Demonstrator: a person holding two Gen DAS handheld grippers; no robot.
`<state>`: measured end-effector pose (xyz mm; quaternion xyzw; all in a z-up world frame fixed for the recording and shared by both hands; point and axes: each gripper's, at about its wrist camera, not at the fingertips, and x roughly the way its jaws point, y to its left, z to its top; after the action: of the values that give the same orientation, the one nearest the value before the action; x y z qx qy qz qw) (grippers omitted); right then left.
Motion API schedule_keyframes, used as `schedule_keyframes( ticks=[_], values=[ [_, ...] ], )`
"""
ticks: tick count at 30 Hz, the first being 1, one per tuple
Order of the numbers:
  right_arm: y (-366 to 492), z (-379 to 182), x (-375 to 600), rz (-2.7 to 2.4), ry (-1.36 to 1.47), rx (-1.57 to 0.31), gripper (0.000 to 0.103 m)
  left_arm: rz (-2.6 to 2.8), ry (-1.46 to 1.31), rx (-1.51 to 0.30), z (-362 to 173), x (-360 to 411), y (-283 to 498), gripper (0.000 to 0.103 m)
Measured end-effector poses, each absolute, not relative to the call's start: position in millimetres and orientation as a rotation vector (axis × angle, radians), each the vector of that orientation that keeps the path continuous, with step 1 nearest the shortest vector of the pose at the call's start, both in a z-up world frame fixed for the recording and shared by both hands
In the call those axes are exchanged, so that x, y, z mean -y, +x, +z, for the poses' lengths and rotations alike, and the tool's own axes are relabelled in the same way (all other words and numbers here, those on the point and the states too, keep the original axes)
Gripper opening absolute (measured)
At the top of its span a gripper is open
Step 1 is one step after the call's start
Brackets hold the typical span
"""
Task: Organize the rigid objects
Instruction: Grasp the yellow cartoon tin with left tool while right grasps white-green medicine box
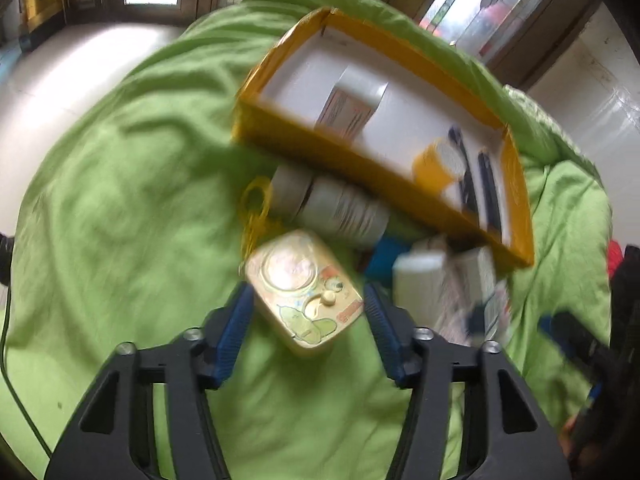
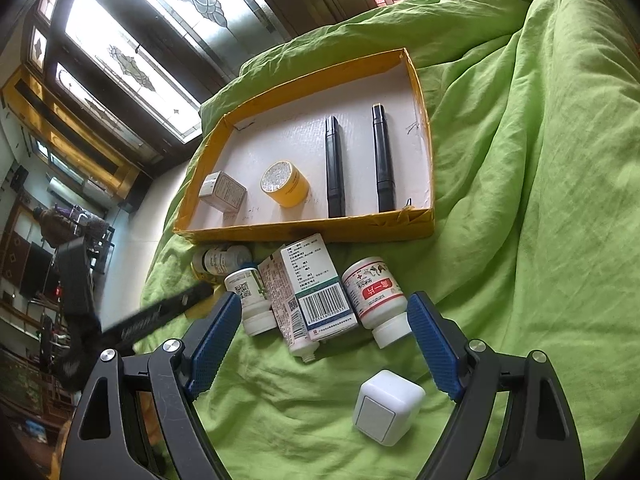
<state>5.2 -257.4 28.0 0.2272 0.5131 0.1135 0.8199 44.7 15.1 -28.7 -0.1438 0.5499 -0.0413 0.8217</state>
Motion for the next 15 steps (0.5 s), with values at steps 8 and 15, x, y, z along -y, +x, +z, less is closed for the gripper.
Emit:
schedule_keyframes(
  ticks=[8, 15],
  values=[
    [24, 28, 234, 0.315, 0.426, -1.122, 0.065, -0.113, -0.220, -1.157, -27, -8, 35, 0.036],
    [57, -2, 213, 0.289, 0.345, -1.228, 0.039, -0.072, -0.128, -1.138, -35, 8, 57, 0.063]
  ],
)
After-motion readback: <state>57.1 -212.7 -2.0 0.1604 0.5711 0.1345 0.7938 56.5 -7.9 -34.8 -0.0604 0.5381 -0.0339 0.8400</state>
